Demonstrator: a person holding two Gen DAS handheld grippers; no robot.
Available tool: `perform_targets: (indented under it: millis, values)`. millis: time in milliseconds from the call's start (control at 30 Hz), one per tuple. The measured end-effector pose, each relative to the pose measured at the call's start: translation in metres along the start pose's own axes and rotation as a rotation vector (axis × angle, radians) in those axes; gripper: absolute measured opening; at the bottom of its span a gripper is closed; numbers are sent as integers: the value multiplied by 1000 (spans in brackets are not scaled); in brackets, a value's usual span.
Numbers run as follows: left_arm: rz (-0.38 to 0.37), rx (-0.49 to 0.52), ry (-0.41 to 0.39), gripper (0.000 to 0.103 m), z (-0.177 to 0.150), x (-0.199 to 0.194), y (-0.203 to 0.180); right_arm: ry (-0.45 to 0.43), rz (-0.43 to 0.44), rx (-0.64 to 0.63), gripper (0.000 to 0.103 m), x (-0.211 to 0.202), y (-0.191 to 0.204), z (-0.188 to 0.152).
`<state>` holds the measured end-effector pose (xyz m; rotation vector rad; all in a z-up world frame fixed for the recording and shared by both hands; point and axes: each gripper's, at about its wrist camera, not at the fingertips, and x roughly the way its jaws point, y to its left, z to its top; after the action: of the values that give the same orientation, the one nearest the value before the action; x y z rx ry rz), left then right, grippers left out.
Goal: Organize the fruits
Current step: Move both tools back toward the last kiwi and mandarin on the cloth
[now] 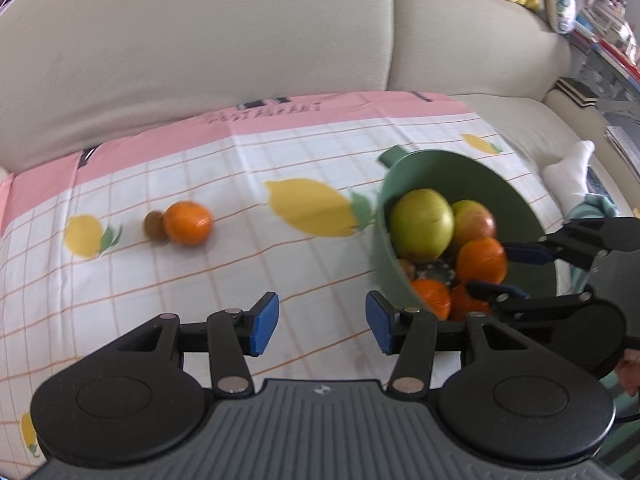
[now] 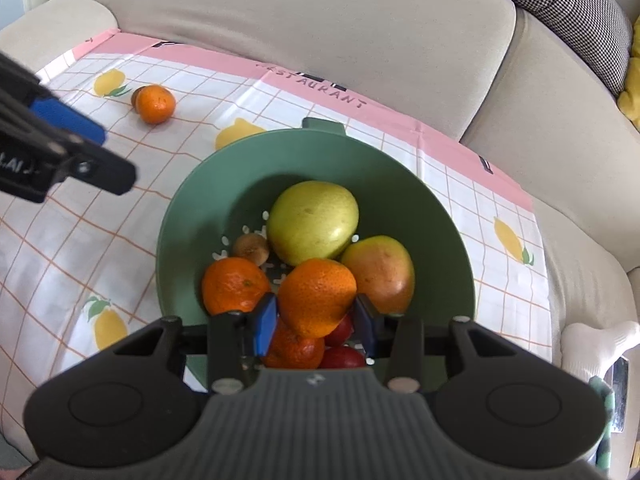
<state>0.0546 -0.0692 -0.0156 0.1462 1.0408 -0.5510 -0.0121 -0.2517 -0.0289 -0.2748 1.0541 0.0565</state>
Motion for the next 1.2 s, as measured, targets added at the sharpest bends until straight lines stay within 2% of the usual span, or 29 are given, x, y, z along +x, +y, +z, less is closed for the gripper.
perform_targets:
  millis: [333,467,600,900,1200]
  values:
    - [21,-52,7,59,-9,0,19,2,-52,7,41,2,-1,6]
    - [8,-92,1,59,-10,-4,27,-24,-62,8,45,-8,1,11]
    - [13,-124,-12,59,-11,-9,36,-68,-62,20,54,-20,7,17]
    - [45,-193,-55,59,-15,-25,62,-167,6,74,58,-41,47,32]
    - [102,-285,-92,59,-22,-32,98,-198,78,78,63,-41,94,53]
